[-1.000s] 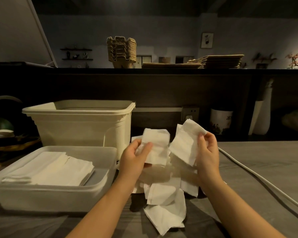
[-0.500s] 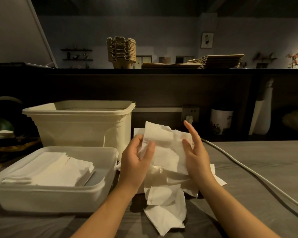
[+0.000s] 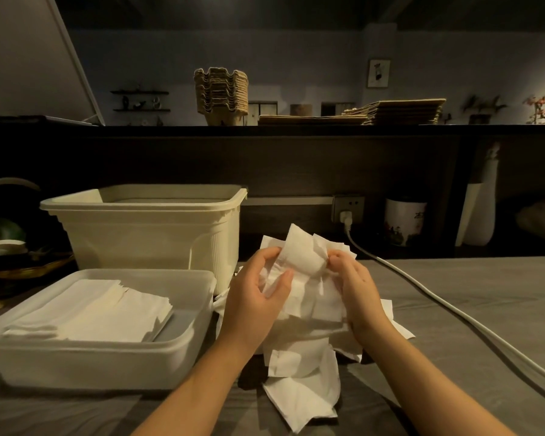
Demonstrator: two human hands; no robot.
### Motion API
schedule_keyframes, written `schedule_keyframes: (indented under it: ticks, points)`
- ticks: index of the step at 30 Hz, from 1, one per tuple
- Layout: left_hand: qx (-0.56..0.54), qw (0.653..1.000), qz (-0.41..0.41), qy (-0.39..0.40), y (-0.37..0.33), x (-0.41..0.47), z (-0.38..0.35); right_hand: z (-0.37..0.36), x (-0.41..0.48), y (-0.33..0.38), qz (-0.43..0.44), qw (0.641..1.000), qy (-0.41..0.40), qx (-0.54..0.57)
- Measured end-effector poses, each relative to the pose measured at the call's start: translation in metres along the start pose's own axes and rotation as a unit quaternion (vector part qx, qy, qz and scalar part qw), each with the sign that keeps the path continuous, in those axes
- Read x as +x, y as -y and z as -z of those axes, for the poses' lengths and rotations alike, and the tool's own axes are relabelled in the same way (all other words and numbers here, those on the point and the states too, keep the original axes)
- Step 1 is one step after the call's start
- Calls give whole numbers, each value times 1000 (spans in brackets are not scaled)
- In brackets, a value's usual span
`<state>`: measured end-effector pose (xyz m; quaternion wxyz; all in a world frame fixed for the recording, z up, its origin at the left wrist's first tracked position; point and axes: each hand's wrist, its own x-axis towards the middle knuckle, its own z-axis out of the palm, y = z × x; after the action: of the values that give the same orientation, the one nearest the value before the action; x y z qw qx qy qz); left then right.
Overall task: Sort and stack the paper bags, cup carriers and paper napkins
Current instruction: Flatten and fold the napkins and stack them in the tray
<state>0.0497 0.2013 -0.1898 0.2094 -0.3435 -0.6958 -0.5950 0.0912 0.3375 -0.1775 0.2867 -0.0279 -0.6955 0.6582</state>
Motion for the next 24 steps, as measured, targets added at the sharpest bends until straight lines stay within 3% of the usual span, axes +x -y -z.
schedule_keyframes:
  ticks: [2, 4, 7, 11, 15, 20, 24]
  points:
    - [-5, 1000, 21, -2, 2, 1, 0, 0, -2, 1, 3, 999, 27, 33]
    - [-14, 999, 40, -2, 2, 2, 0, 0, 1, -5, 25, 999, 39, -5]
    - [-45, 997, 67, -13, -1, 2, -1, 2, 5, -11, 40, 997, -12, -63]
    - [-67, 988, 107, -86, 3, 5, 3, 8, 8, -9, 33, 997, -64, 25]
    - [-58, 980, 128, -140, 4, 9, 5, 7, 9, -9, 14, 997, -65, 47]
    - [-1, 992, 86, -94, 6, 6, 5, 4, 6, -9, 56, 998, -42, 4]
    - [76, 991, 111, -13, 2, 2, 2, 2, 6, -10, 92, 995, -38, -31]
